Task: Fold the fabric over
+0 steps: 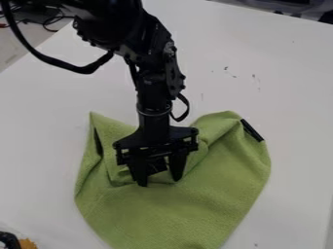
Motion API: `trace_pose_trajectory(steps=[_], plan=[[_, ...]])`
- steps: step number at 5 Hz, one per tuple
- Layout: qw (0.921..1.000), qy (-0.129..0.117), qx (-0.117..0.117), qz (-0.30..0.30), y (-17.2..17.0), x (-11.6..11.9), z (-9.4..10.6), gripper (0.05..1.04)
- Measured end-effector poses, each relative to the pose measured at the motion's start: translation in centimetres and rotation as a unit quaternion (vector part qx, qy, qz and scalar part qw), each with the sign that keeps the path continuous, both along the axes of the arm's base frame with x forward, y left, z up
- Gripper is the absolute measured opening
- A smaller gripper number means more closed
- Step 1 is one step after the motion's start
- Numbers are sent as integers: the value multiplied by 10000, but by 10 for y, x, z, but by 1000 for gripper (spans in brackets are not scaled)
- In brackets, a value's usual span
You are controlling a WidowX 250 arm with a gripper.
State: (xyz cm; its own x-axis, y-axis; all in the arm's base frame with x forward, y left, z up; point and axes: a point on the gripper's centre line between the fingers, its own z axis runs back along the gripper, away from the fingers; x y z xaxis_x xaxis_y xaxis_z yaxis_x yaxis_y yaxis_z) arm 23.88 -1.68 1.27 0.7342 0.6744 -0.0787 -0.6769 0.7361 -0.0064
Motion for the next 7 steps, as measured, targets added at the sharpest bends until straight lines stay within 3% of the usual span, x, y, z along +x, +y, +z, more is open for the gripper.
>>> trace_pose_trajectory(steps=[1, 2, 3, 4, 5, 6, 7], plan=[[10000, -36, -26, 55, -1, 0, -2, 362], [9999, -35, -42, 96, -1, 0, -5, 148], [9999, -36, -56, 77, -2, 0, -6, 75], [9995, 5, 301, -102, -7, -5, 14, 248], [9945, -611, 848, -101, -7, 0, 55, 509], [9888, -1037, 1042, -258, -6, 15, 85, 812], [9884, -1107, 952, -415, -12, 23, 99, 1001]])
